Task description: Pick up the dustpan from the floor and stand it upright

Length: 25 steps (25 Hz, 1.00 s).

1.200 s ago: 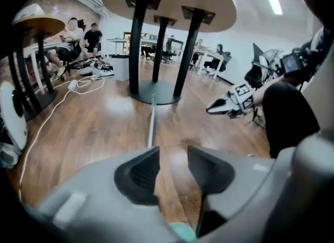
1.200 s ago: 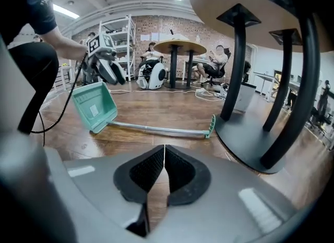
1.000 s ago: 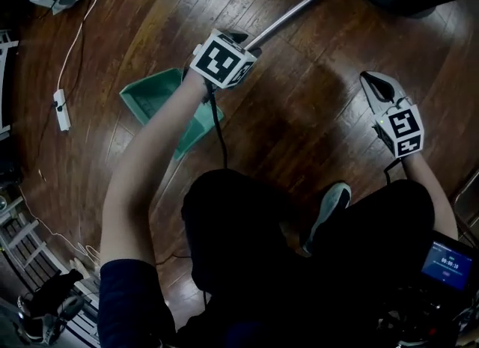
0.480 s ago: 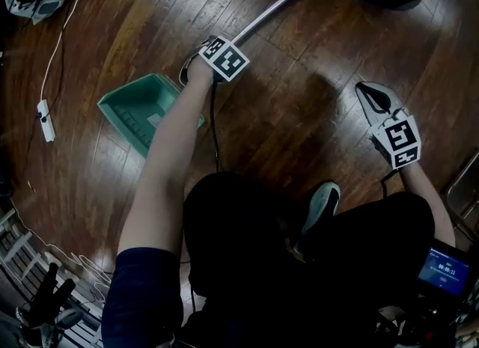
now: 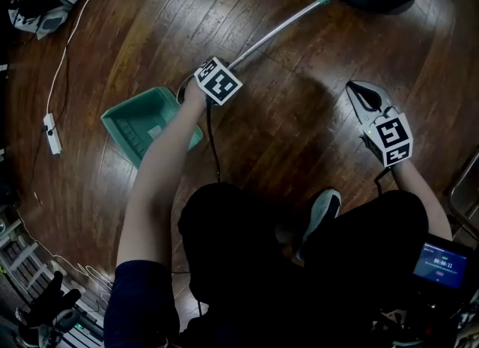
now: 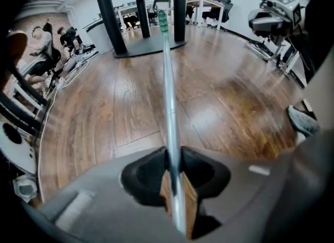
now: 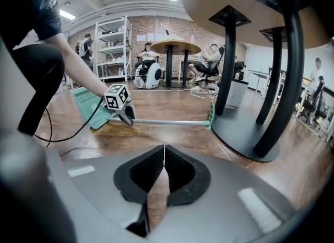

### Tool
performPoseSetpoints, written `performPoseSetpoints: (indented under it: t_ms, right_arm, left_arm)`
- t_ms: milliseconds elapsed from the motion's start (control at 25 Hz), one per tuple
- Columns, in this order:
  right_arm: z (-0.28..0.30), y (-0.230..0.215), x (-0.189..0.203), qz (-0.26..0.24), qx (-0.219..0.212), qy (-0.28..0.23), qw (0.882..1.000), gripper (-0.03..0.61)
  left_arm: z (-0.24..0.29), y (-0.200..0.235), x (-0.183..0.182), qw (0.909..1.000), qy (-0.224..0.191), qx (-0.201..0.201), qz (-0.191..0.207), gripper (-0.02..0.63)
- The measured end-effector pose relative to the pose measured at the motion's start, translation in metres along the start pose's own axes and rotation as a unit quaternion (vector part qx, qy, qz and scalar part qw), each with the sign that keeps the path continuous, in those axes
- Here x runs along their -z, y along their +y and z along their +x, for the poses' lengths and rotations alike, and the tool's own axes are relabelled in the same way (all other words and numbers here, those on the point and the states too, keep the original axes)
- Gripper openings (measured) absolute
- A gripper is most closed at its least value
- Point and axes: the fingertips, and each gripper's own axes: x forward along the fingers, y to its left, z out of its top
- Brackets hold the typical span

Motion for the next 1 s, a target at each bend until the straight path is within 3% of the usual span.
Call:
performPoseSetpoints:
  t_ms: [200, 440, 640, 720, 840, 920, 1000]
  right_arm:
    - [0.013, -0.012, -0.023, 0.068, -0.004, -0.031, 0.997, 0.012]
    - [0.025, -0.021, -0.061, 0.177, -0.03, -0.063, 0.982, 0.017]
    - [0.039, -0.022, -0.082, 0.217, -0.059, -0.063, 0.972, 0.171]
    - [0.042, -0.018, -0.093, 0.253, -0.084, -0.083, 0.96, 0.219]
    - [0.047, -0.018, -0.115, 0.307, -0.126, -0.124, 0.935, 0.343]
    - [0.044, -0.02, -0.12, 0.327, -0.129, -0.134, 0.926, 0.351]
    - [0.039, -0.025, -0.125, 0.332, -0.121, -0.14, 0.925, 0.351]
  left_arm:
    - [-0.03, -0.014, -0.017, 0.9991, -0.04, 0.009, 0.011, 0.091]
    - [-0.06, -0.033, -0.024, 0.9971, -0.069, 0.017, 0.026, 0.091]
    - [-0.08, -0.042, -0.04, 0.9946, -0.096, 0.02, 0.036, 0.091]
    - [-0.085, -0.044, -0.047, 0.9933, -0.106, 0.023, 0.041, 0.091]
    - [-0.09, -0.036, -0.057, 0.9923, -0.114, 0.015, 0.047, 0.091]
    - [-0.088, -0.041, -0.063, 0.9914, -0.118, 0.019, 0.054, 0.091]
    - [-0.086, -0.048, -0.066, 0.9903, -0.122, 0.029, 0.061, 0.091]
